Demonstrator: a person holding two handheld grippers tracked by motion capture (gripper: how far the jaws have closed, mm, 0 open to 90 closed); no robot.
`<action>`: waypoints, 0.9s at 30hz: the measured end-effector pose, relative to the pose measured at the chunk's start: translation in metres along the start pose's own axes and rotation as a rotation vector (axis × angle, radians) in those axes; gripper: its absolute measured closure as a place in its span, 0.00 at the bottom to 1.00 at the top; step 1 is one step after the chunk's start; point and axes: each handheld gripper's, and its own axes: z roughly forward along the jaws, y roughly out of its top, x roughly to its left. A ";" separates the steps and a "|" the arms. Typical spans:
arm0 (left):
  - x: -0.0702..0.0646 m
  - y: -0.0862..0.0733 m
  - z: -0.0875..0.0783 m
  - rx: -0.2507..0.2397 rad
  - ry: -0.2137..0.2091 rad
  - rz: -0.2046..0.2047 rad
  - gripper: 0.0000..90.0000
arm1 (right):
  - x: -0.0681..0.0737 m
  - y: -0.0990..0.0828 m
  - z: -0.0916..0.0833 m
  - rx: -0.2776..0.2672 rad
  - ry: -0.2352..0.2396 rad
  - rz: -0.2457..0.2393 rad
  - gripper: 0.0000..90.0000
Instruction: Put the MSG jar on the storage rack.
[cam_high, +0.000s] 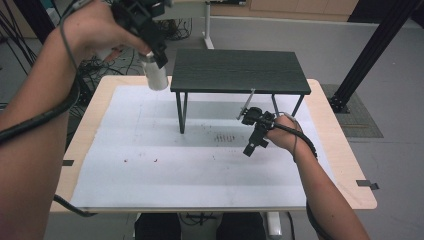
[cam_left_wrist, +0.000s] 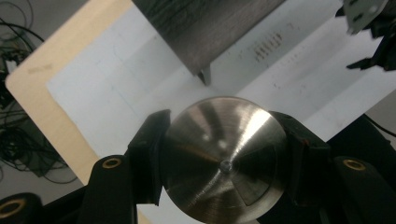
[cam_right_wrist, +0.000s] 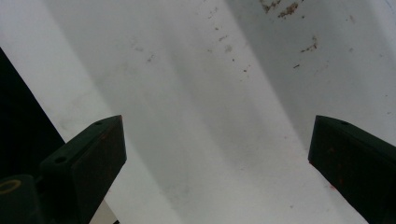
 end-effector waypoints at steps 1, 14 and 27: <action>-0.002 0.005 -0.003 -0.006 0.002 0.001 0.47 | 0.001 0.000 0.001 0.001 -0.006 -0.011 0.05; -0.013 0.052 0.023 -0.062 -0.019 0.006 0.47 | -0.007 -0.009 0.003 -0.002 0.007 0.000 0.05; -0.009 0.071 0.067 -0.065 -0.042 -0.027 0.47 | -0.012 -0.014 0.007 0.002 0.007 0.011 0.05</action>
